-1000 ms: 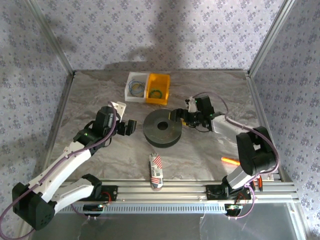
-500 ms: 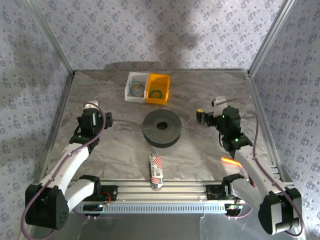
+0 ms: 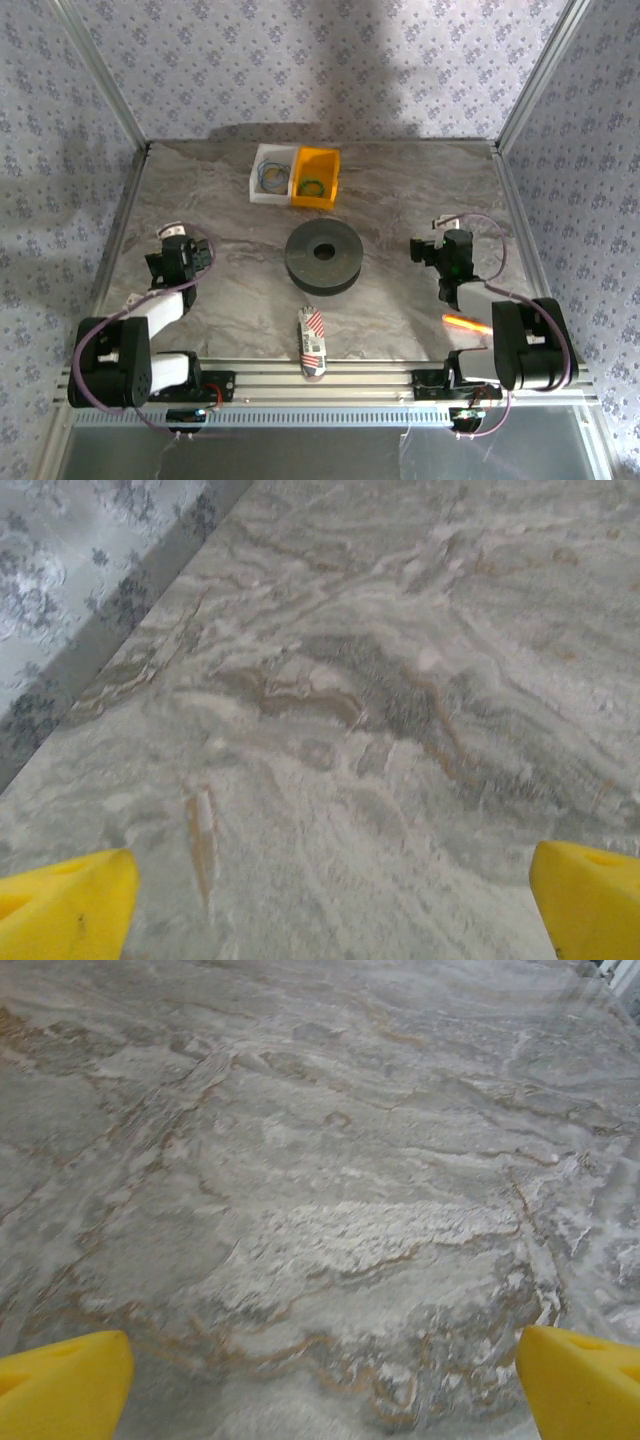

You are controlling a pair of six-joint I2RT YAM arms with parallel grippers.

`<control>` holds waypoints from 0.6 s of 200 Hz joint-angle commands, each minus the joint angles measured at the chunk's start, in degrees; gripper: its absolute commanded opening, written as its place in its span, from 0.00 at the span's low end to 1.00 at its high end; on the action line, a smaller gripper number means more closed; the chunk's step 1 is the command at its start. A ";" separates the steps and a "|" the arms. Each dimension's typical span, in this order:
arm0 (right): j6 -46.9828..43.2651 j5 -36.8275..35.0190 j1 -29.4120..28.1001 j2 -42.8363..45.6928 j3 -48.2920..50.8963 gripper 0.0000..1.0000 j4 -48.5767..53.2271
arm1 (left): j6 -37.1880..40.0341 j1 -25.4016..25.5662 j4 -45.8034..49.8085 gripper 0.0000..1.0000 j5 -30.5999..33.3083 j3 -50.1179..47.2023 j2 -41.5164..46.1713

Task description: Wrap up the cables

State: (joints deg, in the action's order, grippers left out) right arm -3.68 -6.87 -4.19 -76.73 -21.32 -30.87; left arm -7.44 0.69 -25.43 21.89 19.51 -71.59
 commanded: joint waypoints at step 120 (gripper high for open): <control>2.10 4.70 6.02 -10.28 -1.29 1.00 -14.39 | 3.83 -0.59 -23.98 1.00 -9.98 2.85 -16.37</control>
State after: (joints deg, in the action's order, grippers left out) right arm -2.37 -2.98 1.54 -86.96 -21.69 -43.66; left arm -4.49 0.12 -45.78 12.99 21.34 -88.09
